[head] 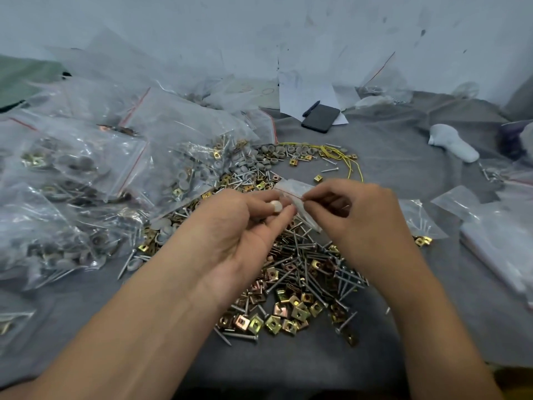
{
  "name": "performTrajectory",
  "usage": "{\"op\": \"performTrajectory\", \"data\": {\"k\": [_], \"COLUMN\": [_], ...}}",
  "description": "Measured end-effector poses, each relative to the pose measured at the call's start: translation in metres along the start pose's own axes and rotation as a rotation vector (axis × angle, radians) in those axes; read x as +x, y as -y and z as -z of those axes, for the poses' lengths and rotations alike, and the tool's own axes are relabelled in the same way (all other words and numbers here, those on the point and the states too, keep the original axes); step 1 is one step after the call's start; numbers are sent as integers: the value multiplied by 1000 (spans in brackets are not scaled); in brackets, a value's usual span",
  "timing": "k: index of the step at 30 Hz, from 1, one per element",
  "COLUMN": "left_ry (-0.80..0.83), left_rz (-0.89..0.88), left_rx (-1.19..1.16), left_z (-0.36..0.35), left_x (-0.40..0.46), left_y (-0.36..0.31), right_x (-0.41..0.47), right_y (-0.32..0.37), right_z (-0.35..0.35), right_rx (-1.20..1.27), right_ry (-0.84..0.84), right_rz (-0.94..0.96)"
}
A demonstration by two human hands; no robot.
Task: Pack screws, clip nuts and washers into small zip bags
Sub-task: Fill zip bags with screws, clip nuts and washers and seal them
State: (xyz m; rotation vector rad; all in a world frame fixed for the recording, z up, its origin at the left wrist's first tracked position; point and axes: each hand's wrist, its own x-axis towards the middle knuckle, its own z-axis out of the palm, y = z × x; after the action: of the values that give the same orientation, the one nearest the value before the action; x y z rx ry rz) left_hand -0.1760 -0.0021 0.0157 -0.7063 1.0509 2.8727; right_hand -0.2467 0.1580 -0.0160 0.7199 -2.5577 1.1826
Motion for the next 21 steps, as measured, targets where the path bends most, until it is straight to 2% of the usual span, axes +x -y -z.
{"op": "performTrajectory", "data": {"k": [7,11,15,21], "left_ry": [70,81,118,-7], "left_rz": [-11,-26,-35,-127], "left_rx": [-66,-9,167,538], "left_z": [-8,-4,-7,-10], "left_x": [1,2,0,6], "left_y": [2,-5,-8,-9], "right_x": [-8,-12,-15,-17], "right_y": [24,33,40,41], "right_z": [-11,-19,-27,-29], "right_rx": [134,194,207,239], "right_ry": [-78,-137,-206,-232], "right_rz": [-33,-97,-170,-248]}}
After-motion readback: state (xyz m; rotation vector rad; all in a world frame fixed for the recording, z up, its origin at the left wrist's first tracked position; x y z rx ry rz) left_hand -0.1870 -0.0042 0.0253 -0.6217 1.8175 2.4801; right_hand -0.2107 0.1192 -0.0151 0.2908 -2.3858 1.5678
